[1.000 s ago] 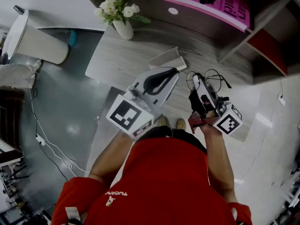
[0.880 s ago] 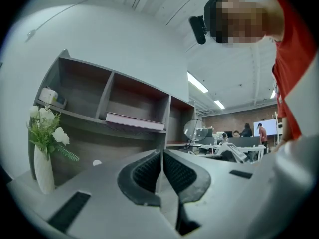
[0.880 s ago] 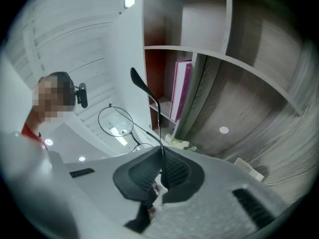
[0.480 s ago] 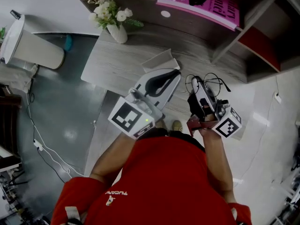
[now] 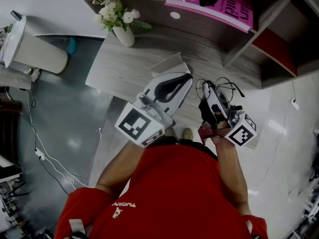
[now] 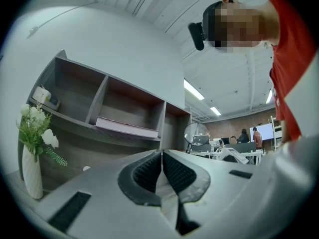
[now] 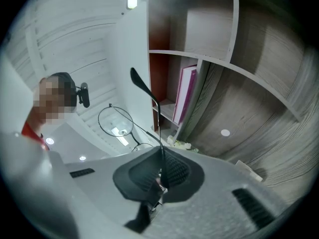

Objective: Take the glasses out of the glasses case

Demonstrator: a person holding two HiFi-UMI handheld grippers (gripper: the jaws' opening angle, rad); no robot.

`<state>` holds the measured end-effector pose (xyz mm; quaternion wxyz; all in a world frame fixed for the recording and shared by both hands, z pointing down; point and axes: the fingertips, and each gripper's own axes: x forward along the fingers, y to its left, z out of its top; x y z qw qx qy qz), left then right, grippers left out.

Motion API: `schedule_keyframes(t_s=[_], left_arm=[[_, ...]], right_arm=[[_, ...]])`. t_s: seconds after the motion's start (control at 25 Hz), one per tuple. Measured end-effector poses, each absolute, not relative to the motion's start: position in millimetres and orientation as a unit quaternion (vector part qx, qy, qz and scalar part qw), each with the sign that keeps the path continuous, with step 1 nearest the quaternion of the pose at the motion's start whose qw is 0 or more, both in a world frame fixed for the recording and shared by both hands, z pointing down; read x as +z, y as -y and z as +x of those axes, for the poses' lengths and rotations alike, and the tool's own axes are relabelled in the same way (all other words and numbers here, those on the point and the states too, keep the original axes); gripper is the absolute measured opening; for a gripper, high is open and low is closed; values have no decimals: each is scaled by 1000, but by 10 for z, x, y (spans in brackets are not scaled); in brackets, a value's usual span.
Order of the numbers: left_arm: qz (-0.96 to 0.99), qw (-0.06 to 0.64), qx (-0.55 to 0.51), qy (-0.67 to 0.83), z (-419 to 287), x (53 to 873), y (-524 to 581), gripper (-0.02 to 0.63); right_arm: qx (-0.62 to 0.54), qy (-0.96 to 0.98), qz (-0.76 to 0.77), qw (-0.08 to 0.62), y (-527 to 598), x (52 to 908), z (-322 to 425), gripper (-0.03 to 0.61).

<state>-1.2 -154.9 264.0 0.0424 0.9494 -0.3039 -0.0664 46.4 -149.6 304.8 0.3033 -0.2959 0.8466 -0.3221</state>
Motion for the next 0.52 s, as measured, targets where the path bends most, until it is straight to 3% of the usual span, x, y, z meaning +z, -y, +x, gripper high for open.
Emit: schedule_keyframes(t_s=[0.52], left_arm=[[952, 35, -70, 297, -21, 2595, 1501, 15]], right_arm=[[-326, -852, -283, 295, 1464, 3047, 425, -2]])
